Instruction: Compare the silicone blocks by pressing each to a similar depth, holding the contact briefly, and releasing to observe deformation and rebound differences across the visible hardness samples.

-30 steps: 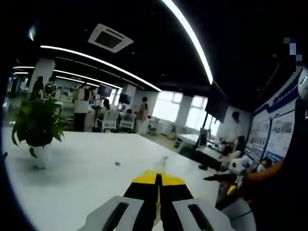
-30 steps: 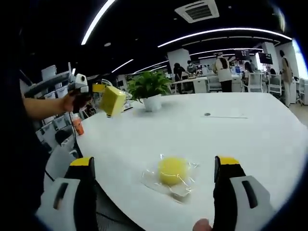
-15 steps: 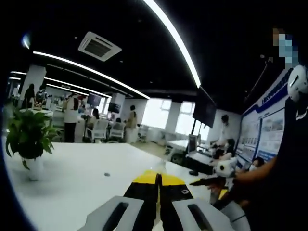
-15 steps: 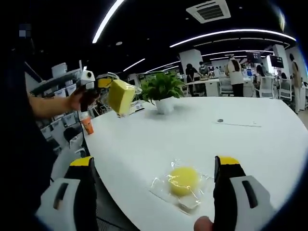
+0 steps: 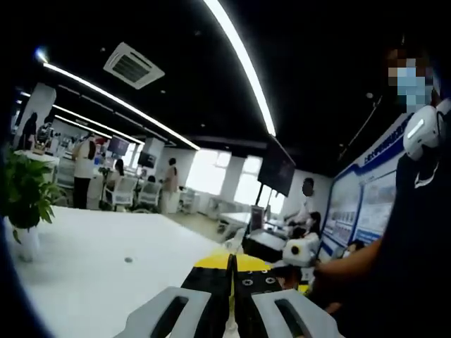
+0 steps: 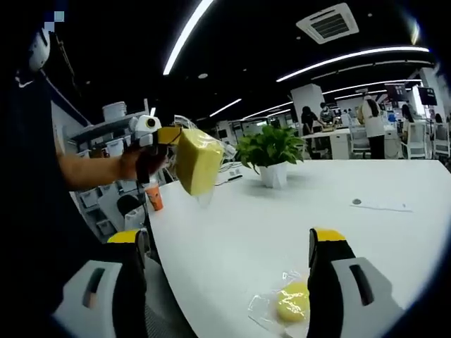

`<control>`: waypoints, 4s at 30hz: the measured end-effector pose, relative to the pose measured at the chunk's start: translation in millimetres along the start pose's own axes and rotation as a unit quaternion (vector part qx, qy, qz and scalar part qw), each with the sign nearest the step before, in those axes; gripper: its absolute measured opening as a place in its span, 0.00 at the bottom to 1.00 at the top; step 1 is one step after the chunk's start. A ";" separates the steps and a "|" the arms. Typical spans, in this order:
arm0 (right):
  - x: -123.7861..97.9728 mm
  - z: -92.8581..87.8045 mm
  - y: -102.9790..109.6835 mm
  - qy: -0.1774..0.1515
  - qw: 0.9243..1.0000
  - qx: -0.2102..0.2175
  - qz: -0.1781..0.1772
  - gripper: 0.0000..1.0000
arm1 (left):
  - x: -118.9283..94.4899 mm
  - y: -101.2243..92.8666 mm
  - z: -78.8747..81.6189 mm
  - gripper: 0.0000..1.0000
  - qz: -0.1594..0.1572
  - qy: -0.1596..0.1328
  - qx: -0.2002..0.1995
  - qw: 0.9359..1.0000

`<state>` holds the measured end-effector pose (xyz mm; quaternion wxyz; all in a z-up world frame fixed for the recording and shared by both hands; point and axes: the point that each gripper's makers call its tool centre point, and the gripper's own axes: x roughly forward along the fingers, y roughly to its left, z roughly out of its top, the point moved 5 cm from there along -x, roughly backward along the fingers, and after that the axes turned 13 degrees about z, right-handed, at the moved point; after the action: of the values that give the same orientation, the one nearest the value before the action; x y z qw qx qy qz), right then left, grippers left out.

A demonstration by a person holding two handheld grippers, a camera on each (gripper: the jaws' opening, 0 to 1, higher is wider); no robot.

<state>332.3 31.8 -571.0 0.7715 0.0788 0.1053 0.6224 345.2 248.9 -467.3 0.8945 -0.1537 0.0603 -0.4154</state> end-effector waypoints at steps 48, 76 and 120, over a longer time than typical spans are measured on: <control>46.3 31.5 19.1 -0.076 0.978 0.046 0.189 0.28 | 41.2 -58.8 -22.9 0.00 -0.058 0.006 -0.034 0.998; 47.2 25.2 26.0 0.020 0.980 0.074 0.184 0.06 | 25.9 -55.7 -38.5 0.00 -0.028 0.024 -0.018 0.999; 52.2 13.8 32.7 0.064 0.977 0.071 0.192 0.04 | 14.3 -47.1 -57.3 0.00 0.030 0.026 -0.011 0.999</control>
<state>315.6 89.9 -552.8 0.6216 0.1117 0.1814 0.7538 306.8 196.5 -505.9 0.9030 -0.1514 0.0925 -0.3913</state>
